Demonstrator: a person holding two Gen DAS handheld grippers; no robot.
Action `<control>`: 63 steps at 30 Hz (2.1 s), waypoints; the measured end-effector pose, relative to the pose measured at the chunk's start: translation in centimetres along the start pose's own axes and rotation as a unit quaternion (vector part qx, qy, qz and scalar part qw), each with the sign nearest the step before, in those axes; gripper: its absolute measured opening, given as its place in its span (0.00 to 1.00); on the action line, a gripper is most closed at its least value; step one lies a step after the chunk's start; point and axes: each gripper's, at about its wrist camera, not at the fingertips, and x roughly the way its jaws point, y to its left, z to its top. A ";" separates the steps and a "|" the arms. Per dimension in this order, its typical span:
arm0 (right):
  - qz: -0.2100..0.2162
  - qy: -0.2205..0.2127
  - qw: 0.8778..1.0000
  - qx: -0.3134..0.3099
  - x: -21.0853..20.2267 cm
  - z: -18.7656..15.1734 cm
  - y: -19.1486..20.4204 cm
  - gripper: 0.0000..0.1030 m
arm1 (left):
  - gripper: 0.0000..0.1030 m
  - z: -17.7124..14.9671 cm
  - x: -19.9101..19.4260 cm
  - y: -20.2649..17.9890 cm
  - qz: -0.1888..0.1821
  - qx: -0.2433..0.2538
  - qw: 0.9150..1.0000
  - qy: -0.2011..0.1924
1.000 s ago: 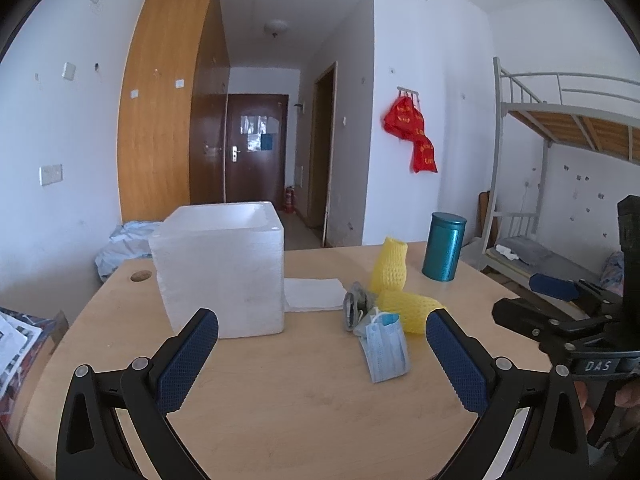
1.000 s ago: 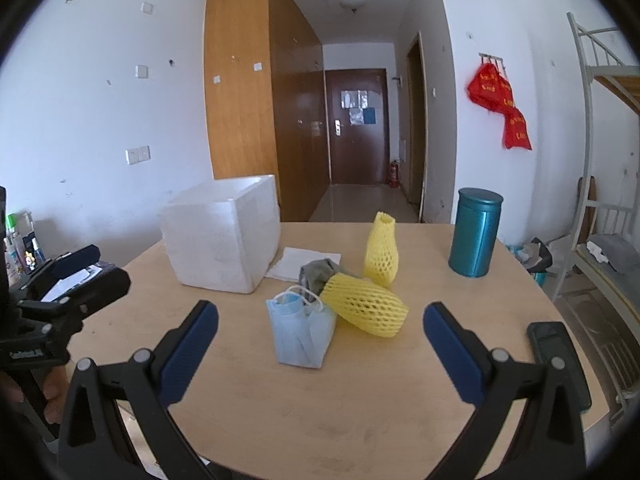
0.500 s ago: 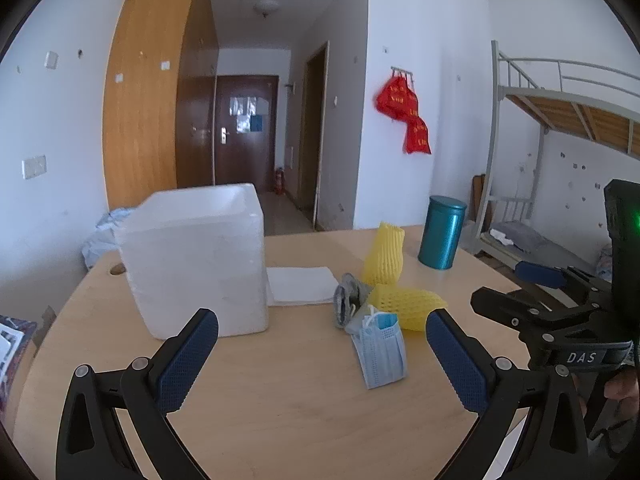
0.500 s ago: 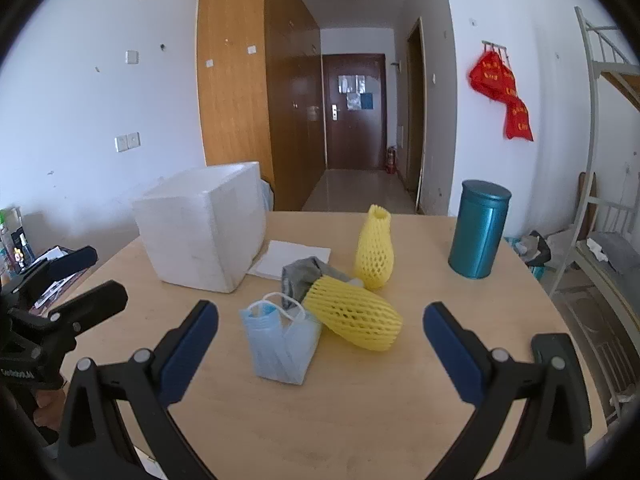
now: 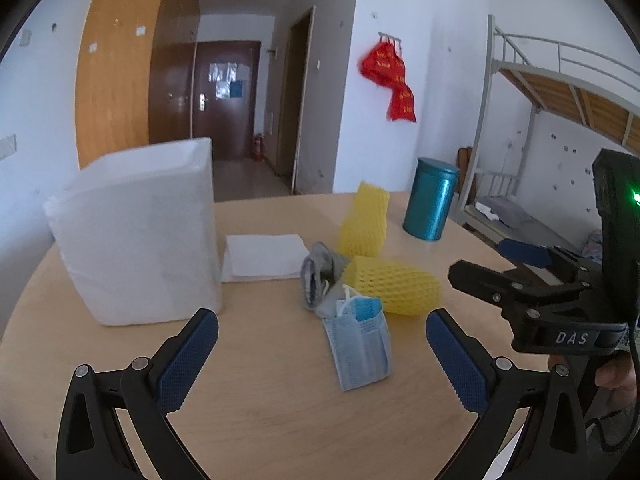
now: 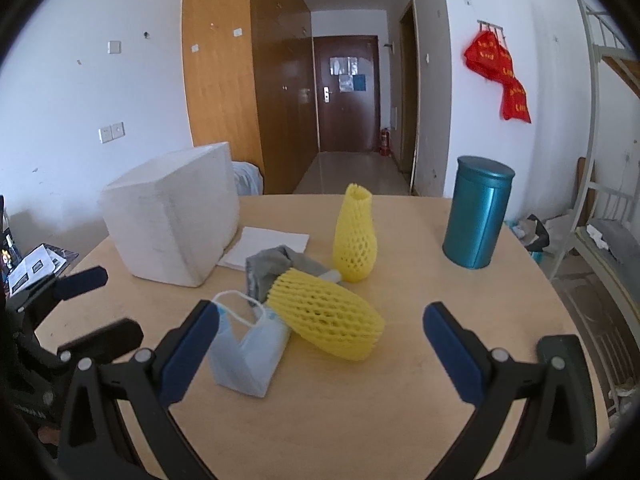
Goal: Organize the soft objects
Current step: 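Move the left tool to the blue face mask while the right tool approaches the lying yellow net sleeve, then close the left tool on the blue mask while the right tool grips the yellow net sleeve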
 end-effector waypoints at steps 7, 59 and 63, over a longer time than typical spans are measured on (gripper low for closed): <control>0.000 0.019 1.000 0.000 1.9 0.2 -0.9 1.00 | 1.00 0.0 2.7 -0.2 -0.008 -0.008 1.000 0.028; 0.056 0.133 0.990 0.008 9.2 -0.7 -2.6 0.37 | 0.50 -1.6 10.4 -1.0 -0.064 -0.046 0.986 0.144; 0.055 0.136 0.989 0.011 9.2 -0.9 -2.7 0.34 | 0.40 -1.7 10.0 -1.0 -0.060 -0.040 0.988 0.140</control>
